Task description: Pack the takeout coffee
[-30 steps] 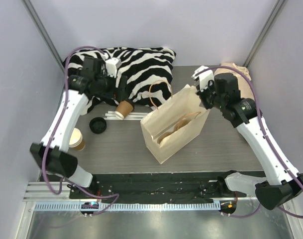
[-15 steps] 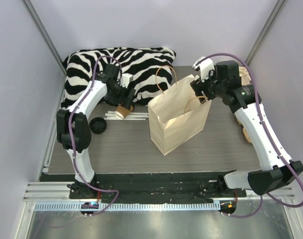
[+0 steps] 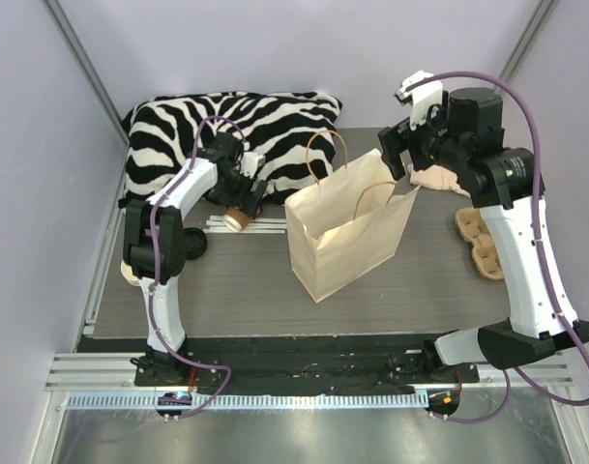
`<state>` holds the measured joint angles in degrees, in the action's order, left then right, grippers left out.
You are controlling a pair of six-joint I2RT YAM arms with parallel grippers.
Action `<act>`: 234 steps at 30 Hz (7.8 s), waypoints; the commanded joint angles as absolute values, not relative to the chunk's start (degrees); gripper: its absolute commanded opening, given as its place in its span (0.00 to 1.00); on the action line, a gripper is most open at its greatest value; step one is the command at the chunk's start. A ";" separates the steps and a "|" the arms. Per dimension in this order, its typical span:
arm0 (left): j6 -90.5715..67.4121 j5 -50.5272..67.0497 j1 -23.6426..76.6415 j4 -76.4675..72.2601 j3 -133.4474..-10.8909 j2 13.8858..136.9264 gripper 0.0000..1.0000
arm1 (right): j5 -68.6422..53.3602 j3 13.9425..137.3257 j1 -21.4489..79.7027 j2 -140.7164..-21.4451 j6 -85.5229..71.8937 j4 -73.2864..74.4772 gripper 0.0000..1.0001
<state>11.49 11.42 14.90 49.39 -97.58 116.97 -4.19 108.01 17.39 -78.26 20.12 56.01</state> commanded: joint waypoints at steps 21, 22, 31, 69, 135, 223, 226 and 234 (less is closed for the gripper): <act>9.85 16.94 13.72 40.69 -87.99 102.49 0.72 | -9.93 130.69 17.14 -83.41 10.11 55.20 1.00; 8.80 17.83 13.45 40.52 -87.63 101.18 0.71 | -10.19 130.69 17.14 -83.50 9.41 54.67 1.00; 3.17 43.39 5.89 22.11 -71.65 72.10 0.73 | -25.55 134.03 17.14 -86.57 -3.85 46.94 1.00; 24.80 48.78 5.80 29.27 -53.53 35.68 0.58 | -29.18 122.96 55.27 -93.25 4.31 49.48 0.59; 0.28 34.79 5.80 43.26 -62.30 52.20 1.00 | 8.68 135.29 58.89 -90.27 18.80 48.25 0.01; -27.79 44.94 36.56 6.83 -74.34 70.93 0.00 | -9.32 55.64 40.08 -44.12 11.60 36.83 0.01; -19.10 39.22 37.26 22.44 -79.25 71.45 0.35 | -9.23 56.33 40.17 -44.99 10.20 35.95 0.01; -2.65 29.54 43.06 37.26 -85.52 71.46 0.84 | -9.75 57.04 40.25 -47.98 8.53 32.87 0.01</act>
